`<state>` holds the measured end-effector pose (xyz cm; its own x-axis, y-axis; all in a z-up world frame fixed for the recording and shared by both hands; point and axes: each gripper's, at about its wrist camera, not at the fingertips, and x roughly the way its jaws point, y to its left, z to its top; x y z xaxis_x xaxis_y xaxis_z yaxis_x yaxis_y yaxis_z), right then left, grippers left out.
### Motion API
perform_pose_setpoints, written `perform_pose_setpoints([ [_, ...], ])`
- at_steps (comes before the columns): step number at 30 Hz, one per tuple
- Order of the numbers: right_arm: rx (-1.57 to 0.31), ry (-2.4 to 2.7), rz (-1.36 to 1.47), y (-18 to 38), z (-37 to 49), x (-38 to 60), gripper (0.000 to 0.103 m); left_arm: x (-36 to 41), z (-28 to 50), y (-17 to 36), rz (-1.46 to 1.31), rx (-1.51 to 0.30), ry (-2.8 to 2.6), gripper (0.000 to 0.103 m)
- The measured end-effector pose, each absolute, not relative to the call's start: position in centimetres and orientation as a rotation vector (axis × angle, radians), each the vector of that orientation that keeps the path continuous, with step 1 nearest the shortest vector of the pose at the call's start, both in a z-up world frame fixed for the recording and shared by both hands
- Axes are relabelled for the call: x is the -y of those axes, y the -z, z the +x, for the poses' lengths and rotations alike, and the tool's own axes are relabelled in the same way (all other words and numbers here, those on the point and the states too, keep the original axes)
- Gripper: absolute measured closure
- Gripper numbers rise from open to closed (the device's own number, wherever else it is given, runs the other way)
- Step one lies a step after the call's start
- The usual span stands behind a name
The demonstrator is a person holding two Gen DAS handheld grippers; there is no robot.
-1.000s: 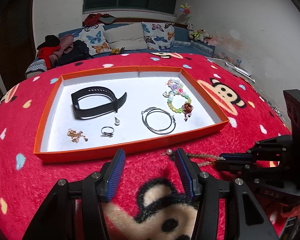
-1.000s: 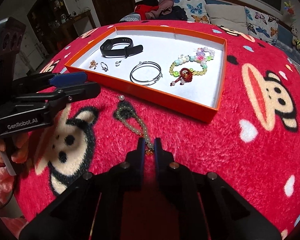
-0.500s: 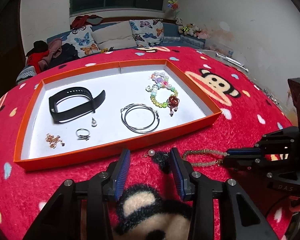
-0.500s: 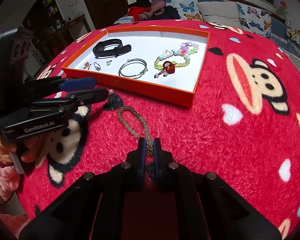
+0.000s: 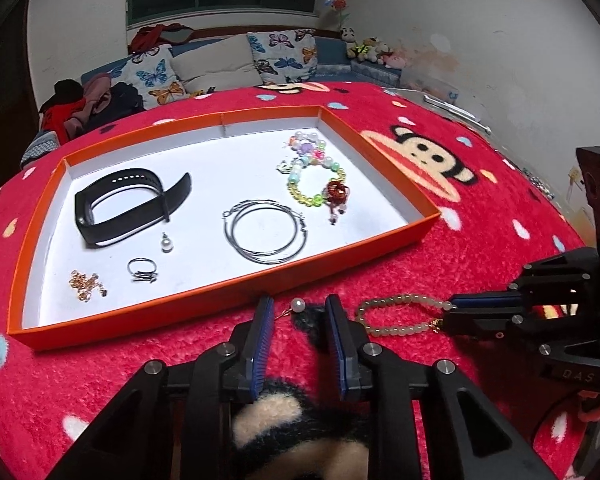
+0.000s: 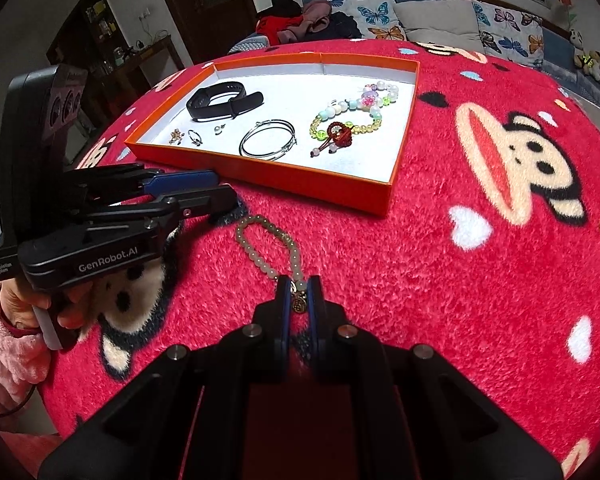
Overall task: Organize jewelry
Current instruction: 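Grasp the second pearl stud with the left tool while the right tool holds the bracelet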
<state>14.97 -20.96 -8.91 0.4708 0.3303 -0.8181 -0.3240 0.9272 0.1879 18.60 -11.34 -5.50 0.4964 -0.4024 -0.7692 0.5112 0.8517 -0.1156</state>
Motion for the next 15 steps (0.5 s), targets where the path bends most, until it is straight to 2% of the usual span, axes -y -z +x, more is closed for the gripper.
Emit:
perform_pose_setpoints([
  [11, -1.005, -0.402, 0.018, 9.0, 15.0, 21.2, 0.095, 12.3, 18.6, 5.4, 0.167, -0.899, 0.551, 0.08],
  [15, -1.004, -0.403, 0.023, 9.1, 15.1, 21.2, 0.095, 12.6, 18.7, 5.5, 0.194, -0.897, 0.534, 0.085],
])
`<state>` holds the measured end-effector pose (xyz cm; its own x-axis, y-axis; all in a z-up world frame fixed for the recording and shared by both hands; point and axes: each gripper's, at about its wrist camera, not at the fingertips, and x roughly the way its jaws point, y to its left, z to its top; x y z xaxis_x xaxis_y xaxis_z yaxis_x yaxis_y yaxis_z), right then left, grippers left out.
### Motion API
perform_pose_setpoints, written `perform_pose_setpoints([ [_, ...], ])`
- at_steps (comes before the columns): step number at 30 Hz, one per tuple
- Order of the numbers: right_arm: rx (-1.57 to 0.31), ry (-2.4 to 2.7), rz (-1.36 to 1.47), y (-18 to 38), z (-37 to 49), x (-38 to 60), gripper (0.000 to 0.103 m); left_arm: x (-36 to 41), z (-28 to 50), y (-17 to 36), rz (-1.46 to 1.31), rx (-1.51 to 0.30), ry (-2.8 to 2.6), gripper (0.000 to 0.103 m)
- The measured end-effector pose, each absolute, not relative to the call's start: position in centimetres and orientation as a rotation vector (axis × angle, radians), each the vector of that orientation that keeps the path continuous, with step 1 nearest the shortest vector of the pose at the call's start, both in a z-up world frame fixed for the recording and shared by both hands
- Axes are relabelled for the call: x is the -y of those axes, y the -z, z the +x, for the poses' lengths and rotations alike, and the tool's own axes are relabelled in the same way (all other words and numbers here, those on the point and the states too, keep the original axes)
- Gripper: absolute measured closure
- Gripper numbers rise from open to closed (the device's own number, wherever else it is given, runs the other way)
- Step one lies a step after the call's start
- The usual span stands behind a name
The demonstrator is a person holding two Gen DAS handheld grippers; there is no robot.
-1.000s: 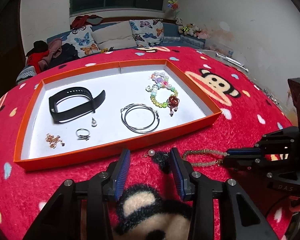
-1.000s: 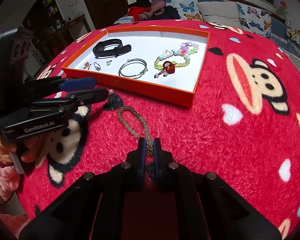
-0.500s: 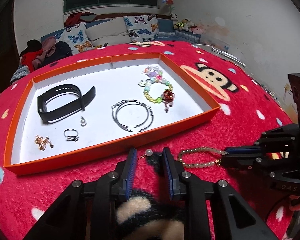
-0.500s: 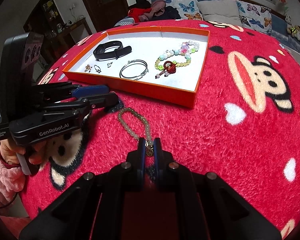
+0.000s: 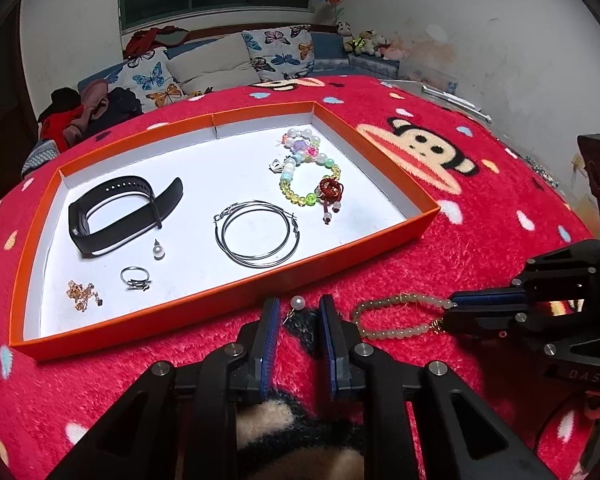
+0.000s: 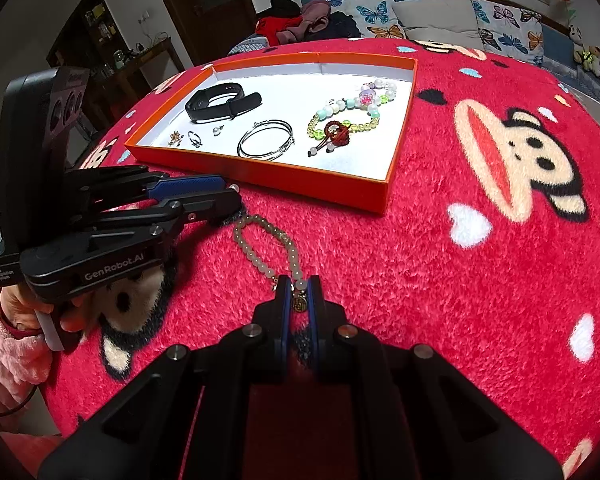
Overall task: Organize jewelry
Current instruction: 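Grasp the second pearl stud with the left tool while the right tool holds the bracelet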
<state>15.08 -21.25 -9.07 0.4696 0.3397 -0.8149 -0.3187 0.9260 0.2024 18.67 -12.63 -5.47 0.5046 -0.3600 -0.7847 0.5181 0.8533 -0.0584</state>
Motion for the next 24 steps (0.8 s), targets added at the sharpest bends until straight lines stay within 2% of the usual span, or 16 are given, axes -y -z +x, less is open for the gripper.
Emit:
perform_pose_setpoints([
  [3, -1.003, -0.403, 0.022, 9.1, 15.1, 21.3, 0.095, 12.9, 18.6, 5.5, 0.209, -0.895, 0.53, 0.095],
  [7, -1.001, -0.404, 0.025, 9.1, 15.1, 21.2, 0.095, 12.9, 18.7, 5.5, 0.208, -0.893, 0.524, 0.098],
  [19, -0.932, -0.411, 0.015, 7.3, 14.9, 20.7, 0.095, 12.2, 17.5, 4.6, 0.189, -0.871, 0.54, 0.1],
  [24, -0.937, -0.416, 0.02, 7.5, 15.1, 20.4, 0.095, 11.8, 18.2, 4.8, 0.144, -0.916, 0.537, 0.098],
])
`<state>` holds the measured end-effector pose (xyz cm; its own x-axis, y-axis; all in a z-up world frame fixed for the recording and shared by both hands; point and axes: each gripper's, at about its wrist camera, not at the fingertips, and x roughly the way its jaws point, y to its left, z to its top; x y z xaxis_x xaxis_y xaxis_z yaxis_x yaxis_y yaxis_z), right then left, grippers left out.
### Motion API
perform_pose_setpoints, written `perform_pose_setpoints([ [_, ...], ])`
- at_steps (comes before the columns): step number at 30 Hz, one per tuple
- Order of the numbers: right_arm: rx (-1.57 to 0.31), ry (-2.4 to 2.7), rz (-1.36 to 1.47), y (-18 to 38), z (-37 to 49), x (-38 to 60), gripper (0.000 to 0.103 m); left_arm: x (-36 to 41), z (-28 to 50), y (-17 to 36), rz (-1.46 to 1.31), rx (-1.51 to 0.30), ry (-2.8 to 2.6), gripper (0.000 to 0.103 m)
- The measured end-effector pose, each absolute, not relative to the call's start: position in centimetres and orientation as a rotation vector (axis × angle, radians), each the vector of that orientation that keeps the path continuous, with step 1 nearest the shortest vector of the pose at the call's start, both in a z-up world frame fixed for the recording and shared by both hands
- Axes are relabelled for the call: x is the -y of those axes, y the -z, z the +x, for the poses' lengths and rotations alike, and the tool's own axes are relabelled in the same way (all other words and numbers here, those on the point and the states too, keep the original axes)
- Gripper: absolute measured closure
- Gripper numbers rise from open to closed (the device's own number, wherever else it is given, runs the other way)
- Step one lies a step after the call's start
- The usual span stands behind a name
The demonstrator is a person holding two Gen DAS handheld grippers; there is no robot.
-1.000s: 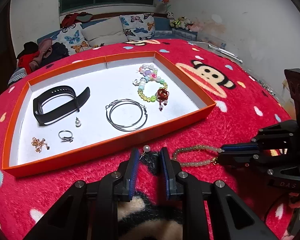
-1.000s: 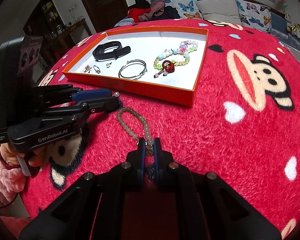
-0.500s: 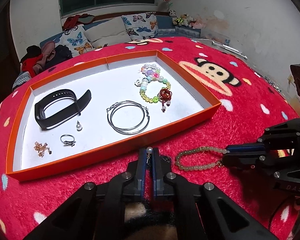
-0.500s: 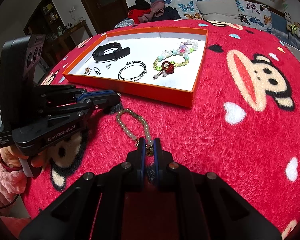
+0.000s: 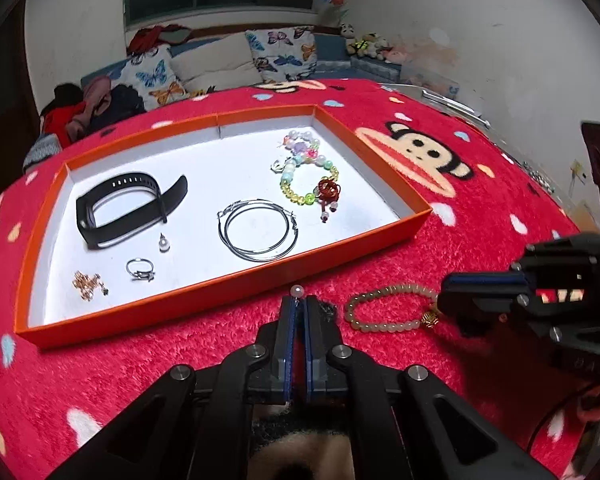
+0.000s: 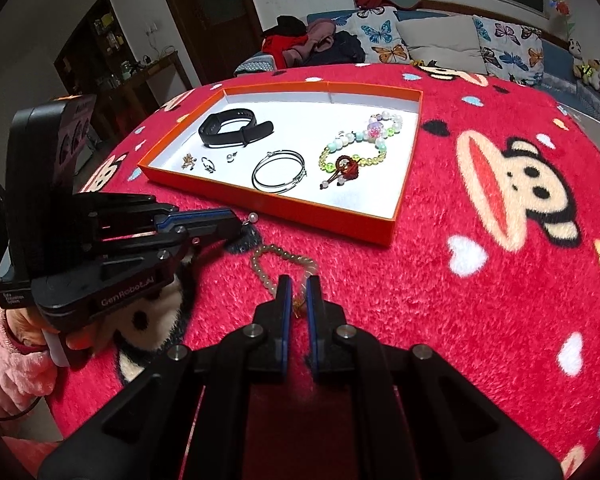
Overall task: Organize jewelry
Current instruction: 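Grasp the second pearl stud with the left tool while the right tool holds the bracelet, then carry the stud into the tray with the left tool while the right tool drops the bracelet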
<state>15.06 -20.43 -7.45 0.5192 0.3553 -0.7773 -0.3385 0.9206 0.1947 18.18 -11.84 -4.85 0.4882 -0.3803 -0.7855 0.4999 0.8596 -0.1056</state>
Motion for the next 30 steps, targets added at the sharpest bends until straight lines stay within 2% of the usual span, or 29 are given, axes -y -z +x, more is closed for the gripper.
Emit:
perform_pose_setpoints([
  [30, -0.965, -0.412, 0.04, 8.5, 15.3, 21.6, 0.093, 13.1, 19.4, 5.7, 0.195, -0.913, 0.524, 0.094],
])
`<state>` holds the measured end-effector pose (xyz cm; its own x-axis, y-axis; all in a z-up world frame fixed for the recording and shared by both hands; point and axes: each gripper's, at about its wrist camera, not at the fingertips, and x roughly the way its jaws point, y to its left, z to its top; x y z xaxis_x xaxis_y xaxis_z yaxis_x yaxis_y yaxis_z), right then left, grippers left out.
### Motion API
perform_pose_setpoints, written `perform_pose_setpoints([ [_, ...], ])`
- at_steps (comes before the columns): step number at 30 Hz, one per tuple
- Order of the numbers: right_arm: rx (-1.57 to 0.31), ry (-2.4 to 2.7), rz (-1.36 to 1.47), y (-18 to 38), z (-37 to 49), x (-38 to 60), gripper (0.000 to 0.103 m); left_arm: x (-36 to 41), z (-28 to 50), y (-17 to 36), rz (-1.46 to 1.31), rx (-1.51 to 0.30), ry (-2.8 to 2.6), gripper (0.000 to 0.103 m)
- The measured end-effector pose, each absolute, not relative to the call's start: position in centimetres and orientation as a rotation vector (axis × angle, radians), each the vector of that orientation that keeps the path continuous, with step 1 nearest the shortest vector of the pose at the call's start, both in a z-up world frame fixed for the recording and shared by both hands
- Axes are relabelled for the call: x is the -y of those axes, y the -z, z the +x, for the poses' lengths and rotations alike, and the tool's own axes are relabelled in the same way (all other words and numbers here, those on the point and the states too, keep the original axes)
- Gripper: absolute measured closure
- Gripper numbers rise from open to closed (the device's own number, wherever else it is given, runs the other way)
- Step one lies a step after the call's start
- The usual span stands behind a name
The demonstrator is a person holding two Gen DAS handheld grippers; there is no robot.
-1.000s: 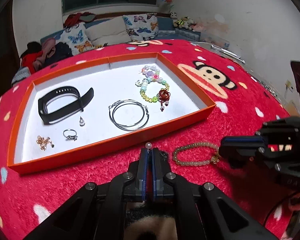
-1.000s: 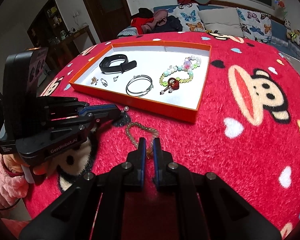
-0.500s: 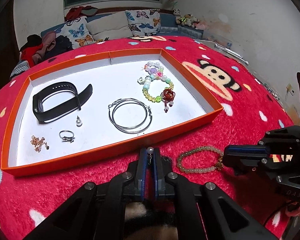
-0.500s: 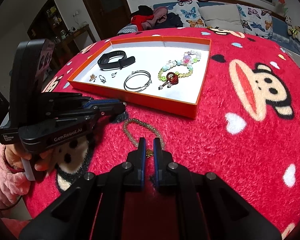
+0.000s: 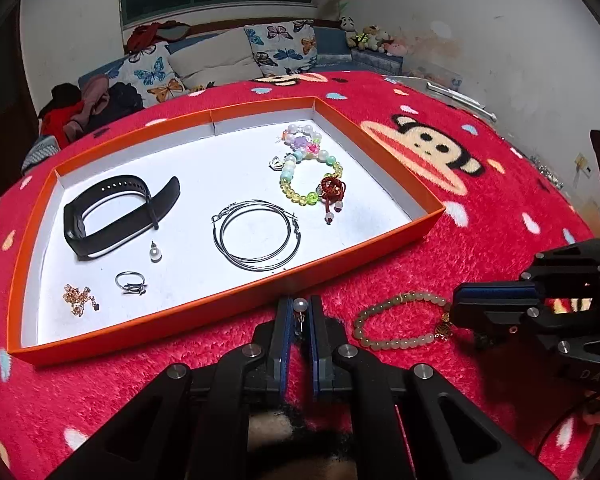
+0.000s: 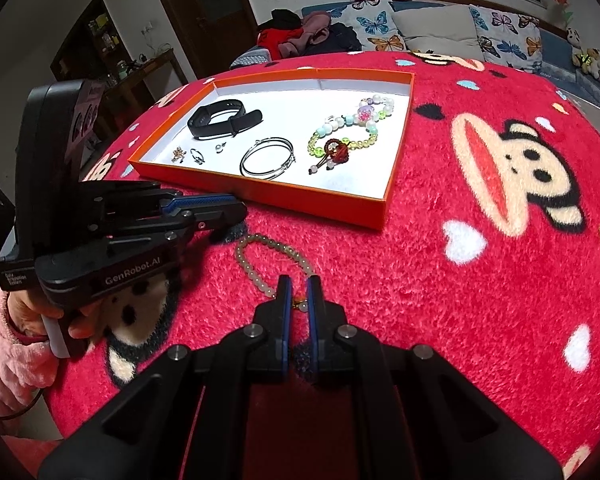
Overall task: Organize jewelry
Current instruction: 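Carry the stud into the tray with the left tool while the right tool drops the bracelet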
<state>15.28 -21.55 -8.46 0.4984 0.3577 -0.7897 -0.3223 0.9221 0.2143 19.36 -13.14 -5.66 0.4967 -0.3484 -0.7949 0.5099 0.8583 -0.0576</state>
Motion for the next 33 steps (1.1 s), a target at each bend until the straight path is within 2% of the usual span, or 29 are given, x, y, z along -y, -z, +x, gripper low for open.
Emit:
perform_pose_setpoints([
  [9, -0.996, -0.409, 0.068, 9.0, 15.9, 22.0, 0.09, 13.5, 19.3, 5.8, 0.213, -0.901, 0.525, 0.096],
  [11, -0.995, -0.409, 0.068, 9.0, 15.9, 21.9, 0.083, 13.4, 19.3, 5.8, 0.205, -0.9, 0.523, 0.096],
  [13, -0.991, -0.407, 0.066, 9.0, 16.0, 22.0, 0.08, 13.3, 19.2, 5.6, 0.2, -0.893, 0.523, 0.096],
  [21, -0.991, -0.417, 0.046, 9.1, 16.4, 21.3, 0.08, 12.0, 18.1, 4.1, 0.166, -0.861, 0.515, 0.096],
  [25, -0.99, -0.417, 0.019, 9.1, 16.4, 20.8, 0.084, 11.2, 17.8, 3.1, 0.144, -0.841, 0.504, 0.096],
  [29, -0.989, -0.391, -0.008, 9.1, 16.4, 20.6, 0.094, 10.4, 17.6, 2.2, 0.135, -0.822, 0.496, 0.096],
  [33, -0.969, -0.376, -0.028, 8.7, 16.1, 20.5, 0.096, 9.6, 17.4, 1.5, 0.129, -0.808, 0.484, 0.096],
])
